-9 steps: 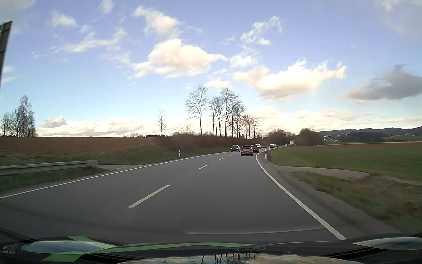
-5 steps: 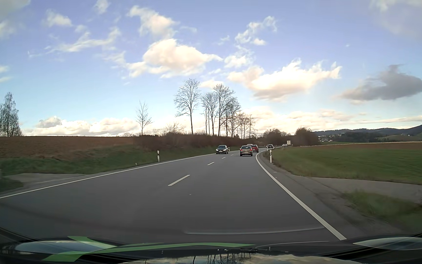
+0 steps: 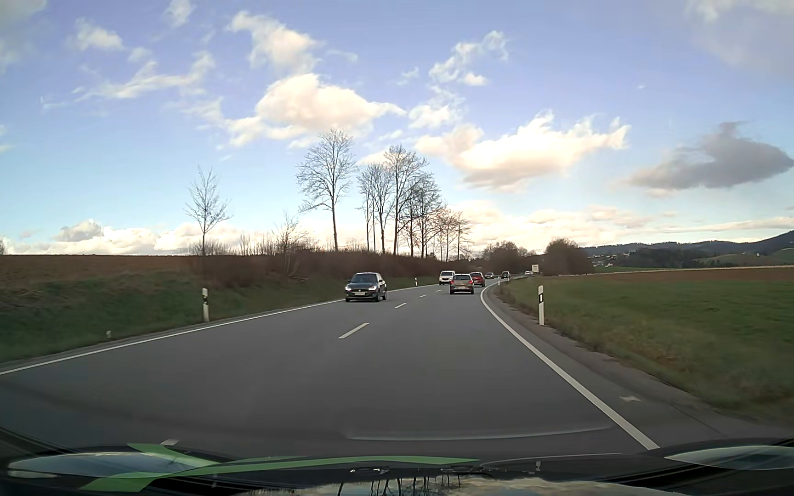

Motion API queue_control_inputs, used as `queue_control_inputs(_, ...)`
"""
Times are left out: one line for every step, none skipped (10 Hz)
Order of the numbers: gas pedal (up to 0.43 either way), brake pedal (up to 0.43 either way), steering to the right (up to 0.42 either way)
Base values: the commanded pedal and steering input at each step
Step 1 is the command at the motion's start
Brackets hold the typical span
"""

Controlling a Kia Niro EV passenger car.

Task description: Follow the waypoints while adhering to traffic rules and regulations

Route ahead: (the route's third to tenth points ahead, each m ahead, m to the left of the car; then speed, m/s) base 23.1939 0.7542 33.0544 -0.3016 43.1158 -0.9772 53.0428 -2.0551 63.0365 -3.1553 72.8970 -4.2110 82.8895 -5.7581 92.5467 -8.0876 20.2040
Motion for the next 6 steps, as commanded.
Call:
queue_control_inputs(0.079,0.0,0.011)
queue_control_inputs(0.079,0.0,0.011)
queue_control_inputs(0.079,0.0,0.01)
queue_control_inputs(0.079,0.0,0.01)
queue_control_inputs(0.079,0.0,0.01)
queue_control_inputs(0.079,0.0,0.011)
